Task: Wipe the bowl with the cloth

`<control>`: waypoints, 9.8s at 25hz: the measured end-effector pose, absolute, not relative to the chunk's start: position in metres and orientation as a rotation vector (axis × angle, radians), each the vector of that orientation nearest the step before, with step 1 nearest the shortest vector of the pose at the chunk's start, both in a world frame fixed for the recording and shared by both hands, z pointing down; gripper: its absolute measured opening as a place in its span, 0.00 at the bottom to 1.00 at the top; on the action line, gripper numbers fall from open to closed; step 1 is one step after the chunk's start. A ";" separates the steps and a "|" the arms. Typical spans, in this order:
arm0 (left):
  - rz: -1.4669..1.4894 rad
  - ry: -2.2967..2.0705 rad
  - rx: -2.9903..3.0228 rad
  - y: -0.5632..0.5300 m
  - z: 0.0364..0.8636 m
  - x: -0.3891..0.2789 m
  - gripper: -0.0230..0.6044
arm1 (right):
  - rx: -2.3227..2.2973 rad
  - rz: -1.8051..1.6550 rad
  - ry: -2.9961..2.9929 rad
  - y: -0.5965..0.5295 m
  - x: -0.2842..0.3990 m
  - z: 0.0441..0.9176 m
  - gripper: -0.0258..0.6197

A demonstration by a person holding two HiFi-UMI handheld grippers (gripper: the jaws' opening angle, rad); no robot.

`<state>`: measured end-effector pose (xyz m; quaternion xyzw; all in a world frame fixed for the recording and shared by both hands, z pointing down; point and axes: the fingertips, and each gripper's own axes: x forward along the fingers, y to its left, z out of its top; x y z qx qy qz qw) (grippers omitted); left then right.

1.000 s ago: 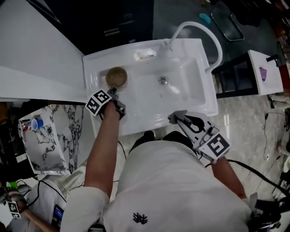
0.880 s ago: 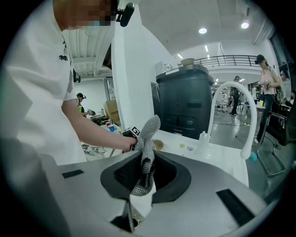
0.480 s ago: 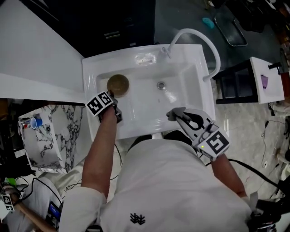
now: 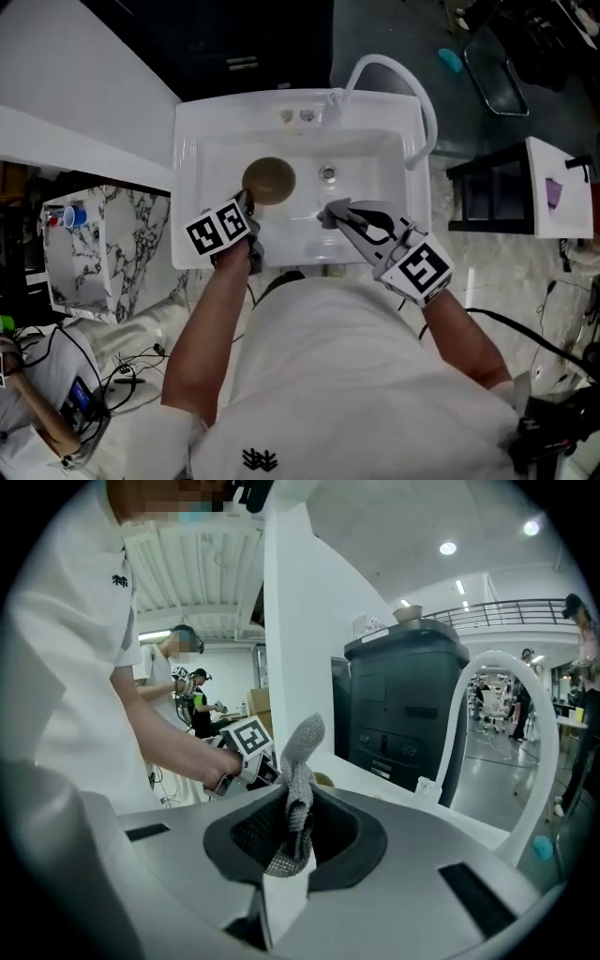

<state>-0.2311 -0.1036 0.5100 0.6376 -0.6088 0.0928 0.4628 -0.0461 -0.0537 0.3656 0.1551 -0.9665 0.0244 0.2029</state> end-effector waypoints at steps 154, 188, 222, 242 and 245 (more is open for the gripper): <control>-0.349 -0.359 2.131 -0.038 0.360 -0.051 0.06 | -0.253 0.685 -3.025 -0.066 -0.014 0.353 0.11; -0.326 -0.385 2.030 -0.043 0.397 -0.072 0.06 | -0.426 0.878 -3.183 -0.055 0.006 0.294 0.11; -0.430 -0.296 2.096 -0.033 0.370 -0.074 0.06 | -0.368 0.946 -3.026 -0.041 -0.001 0.345 0.11; -0.388 -0.234 2.067 -0.020 0.379 -0.061 0.06 | -0.290 0.761 -3.127 -0.050 -0.001 0.319 0.11; -0.421 -0.240 2.068 -0.022 0.376 -0.063 0.06 | -0.296 0.751 -3.092 -0.046 -0.003 0.327 0.11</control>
